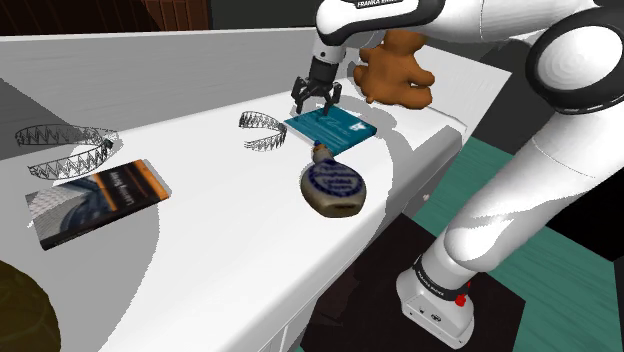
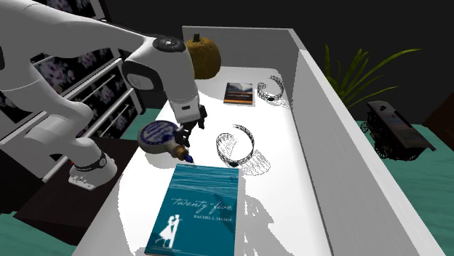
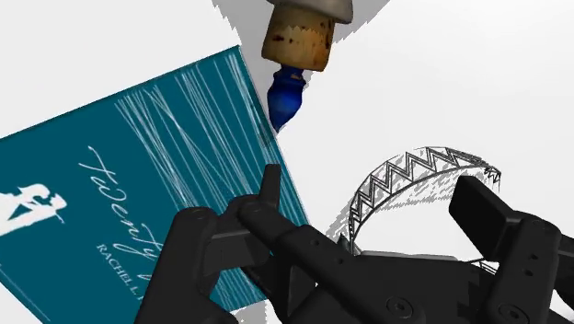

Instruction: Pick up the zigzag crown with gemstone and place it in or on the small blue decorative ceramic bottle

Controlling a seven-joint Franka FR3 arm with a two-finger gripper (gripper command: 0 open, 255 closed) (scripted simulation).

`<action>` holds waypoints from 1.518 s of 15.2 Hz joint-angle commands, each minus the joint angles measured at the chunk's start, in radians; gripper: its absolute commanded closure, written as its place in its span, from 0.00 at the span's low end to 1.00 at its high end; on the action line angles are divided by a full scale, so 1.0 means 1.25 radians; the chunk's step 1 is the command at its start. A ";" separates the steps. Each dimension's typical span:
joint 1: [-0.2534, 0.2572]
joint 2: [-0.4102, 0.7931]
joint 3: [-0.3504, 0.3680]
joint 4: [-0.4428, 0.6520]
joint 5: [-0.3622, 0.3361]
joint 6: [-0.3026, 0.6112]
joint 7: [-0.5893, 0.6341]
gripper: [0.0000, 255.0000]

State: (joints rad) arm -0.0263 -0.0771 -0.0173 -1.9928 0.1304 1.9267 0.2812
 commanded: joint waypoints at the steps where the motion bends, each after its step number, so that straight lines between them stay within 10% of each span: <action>1: 0.000 0.063 0.000 0.046 0.011 0.008 0.020 0.00; 10: -0.011 0.343 -0.006 0.300 0.057 -0.002 0.085 0.00; 23: -0.004 0.364 -0.002 0.248 0.063 0.071 0.081 0.00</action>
State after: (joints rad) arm -0.0319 0.3719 -0.0208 -1.6795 0.2075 2.0155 0.3826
